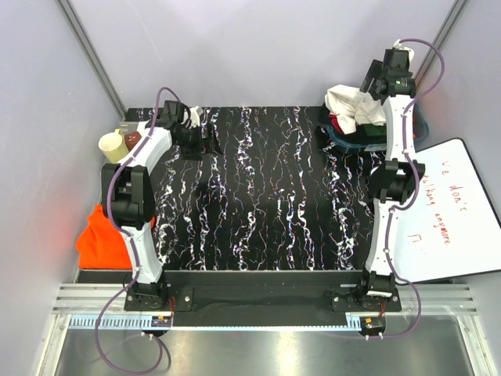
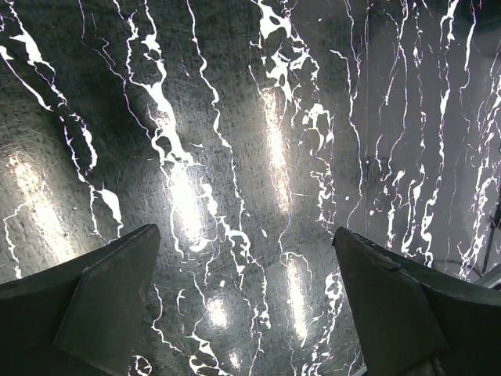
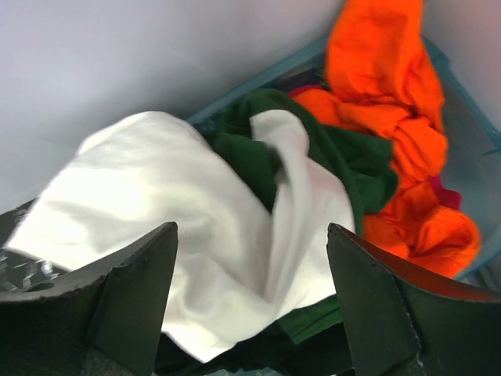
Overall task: Fold and stack the t-shirts
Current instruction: Grab the tshirt from the pile
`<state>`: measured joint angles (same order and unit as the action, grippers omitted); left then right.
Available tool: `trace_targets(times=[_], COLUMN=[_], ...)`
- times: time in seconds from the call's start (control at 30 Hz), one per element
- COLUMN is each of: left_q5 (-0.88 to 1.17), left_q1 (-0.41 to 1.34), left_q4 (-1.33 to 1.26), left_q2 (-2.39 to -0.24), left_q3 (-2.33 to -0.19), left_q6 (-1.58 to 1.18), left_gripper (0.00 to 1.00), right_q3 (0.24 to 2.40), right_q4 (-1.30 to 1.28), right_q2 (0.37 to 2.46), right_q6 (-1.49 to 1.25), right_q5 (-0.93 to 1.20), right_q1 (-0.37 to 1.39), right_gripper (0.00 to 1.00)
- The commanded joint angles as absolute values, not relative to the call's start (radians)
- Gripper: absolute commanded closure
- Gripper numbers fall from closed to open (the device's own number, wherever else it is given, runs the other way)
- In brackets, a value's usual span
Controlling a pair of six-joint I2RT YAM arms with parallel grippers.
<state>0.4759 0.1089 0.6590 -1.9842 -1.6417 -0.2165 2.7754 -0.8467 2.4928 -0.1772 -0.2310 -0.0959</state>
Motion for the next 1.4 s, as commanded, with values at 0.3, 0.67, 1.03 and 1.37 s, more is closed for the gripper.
trace_targets(times=[0.3,0.67,1.03,1.37], left_q5=[0.512,0.518,0.517,0.515], left_q1=[0.112,0.112,0.112,0.112], left_q4=[0.637,0.641,0.653,0.661], left_q2=[-1.97,-1.974,-1.962,-1.957], left_q3=[-1.638,-1.64,-1.64,-1.638], left_q6=[-0.216,-0.21,-0.201,-0.204], left_gripper=[0.01,0.01,0.01,0.01], right_q3=[2.709,2.68,2.753,2.789], right_q4=[-0.816,-0.819,-0.807,-0.815], right_q2=[2.474,2.5,2.589,2.54], right_q6=[-0.21,-0.209,-0.207,-0.235], right_q5=[-0.064,-0.078,-0.163,-0.187], right_q1=[-0.008,-0.006,-0.006,-0.006], right_gripper=[0.27,0.26,0.27,1.0])
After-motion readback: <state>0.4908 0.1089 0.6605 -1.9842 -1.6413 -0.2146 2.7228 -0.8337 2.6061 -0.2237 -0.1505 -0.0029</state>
